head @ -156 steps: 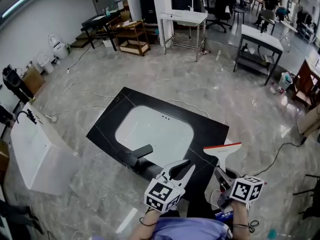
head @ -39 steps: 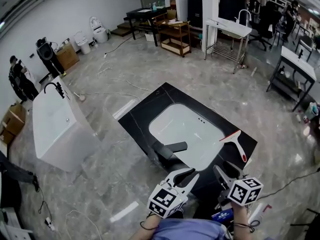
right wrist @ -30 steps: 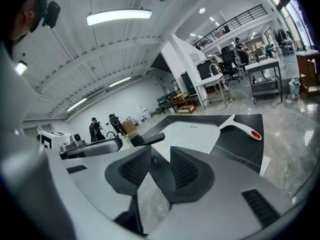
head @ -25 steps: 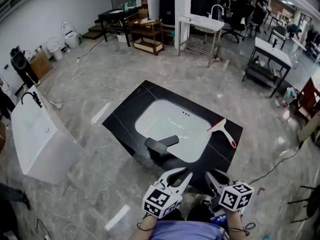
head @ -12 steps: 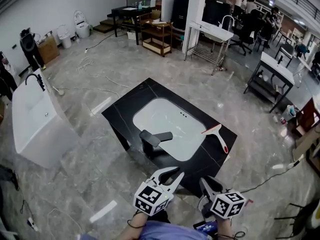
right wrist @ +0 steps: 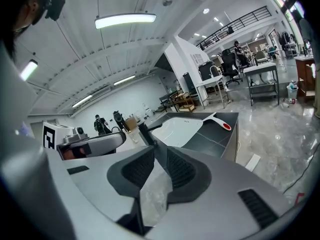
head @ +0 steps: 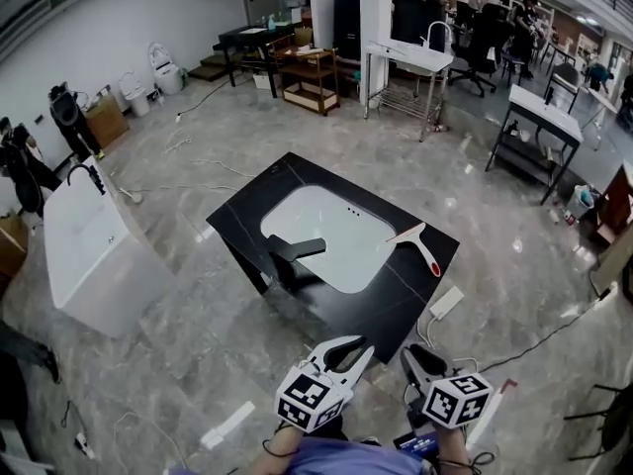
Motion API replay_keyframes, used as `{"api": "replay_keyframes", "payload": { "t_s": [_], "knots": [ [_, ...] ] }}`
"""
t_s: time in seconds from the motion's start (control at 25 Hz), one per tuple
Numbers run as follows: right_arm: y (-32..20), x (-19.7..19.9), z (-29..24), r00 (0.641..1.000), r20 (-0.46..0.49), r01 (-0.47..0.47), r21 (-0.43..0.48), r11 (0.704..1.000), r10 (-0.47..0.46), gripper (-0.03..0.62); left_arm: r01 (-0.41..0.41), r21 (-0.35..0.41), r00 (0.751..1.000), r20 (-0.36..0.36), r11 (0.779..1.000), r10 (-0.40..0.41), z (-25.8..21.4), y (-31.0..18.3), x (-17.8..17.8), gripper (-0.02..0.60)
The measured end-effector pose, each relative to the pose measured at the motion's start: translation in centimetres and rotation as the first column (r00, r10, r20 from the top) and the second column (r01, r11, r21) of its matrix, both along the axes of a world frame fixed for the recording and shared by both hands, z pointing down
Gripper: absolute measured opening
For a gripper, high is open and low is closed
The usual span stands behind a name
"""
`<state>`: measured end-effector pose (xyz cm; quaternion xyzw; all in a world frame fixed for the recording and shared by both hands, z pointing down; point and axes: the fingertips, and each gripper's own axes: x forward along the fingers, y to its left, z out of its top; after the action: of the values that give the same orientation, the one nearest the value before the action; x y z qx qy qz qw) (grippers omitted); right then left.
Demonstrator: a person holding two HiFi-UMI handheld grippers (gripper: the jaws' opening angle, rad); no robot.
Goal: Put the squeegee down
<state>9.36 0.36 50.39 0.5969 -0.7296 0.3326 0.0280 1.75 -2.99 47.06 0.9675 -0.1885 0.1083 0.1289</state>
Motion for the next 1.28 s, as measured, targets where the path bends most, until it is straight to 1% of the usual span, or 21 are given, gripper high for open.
{"api": "replay_keyframes", "payload": {
  "t_s": [0.08, 0.28, 0.48, 0.76, 1.0, 1.28],
  "knots": [
    [1.5, 0.5, 0.0, 1.0, 0.007, 0.0, 0.012, 1.0, 0.0, 0.087, 0.007, 0.006, 1.0, 0.009, 1.0, -0.007, 0.0, 1.8, 0.3, 0.057],
    [5.0, 0.4, 0.4, 0.999, 0.019, 0.034, 0.023, 0.999, -0.035, 0.087, 0.033, 0.022, 0.999, 0.036, 0.999, -0.034, 0.5, 5.6, 0.1, 0.057],
    [8.4, 0.3, 0.1, 0.998, 0.029, 0.045, 0.049, 0.998, -0.047, 0.087, 0.049, 0.036, 0.998, 0.044, 0.998, -0.051, 0.1, 9.3, 0.2, 0.057],
    [12.7, -0.7, 0.0, 0.995, 0.034, 0.094, 0.069, 0.993, -0.097, 0.087, 0.042, 0.063, 0.997, 0.055, 0.997, -0.045, 0.0, 14.5, 0.5, 0.057],
    [15.9, -1.3, -0.4, 0.992, 0.023, 0.121, 0.076, 0.99, -0.123, 0.087, 0.029, 0.072, 0.998, 0.056, 0.997, -0.033, -0.3, 17.8, 0.6, 0.057],
    [19.2, -2.5, -0.3, 0.989, 0.026, 0.144, 0.073, 0.987, -0.146, 0.077, 0.014, 0.062, 0.997, 0.072, 0.998, -0.018, 0.4, 21.2, 0.1, 0.057]
  ]
}}
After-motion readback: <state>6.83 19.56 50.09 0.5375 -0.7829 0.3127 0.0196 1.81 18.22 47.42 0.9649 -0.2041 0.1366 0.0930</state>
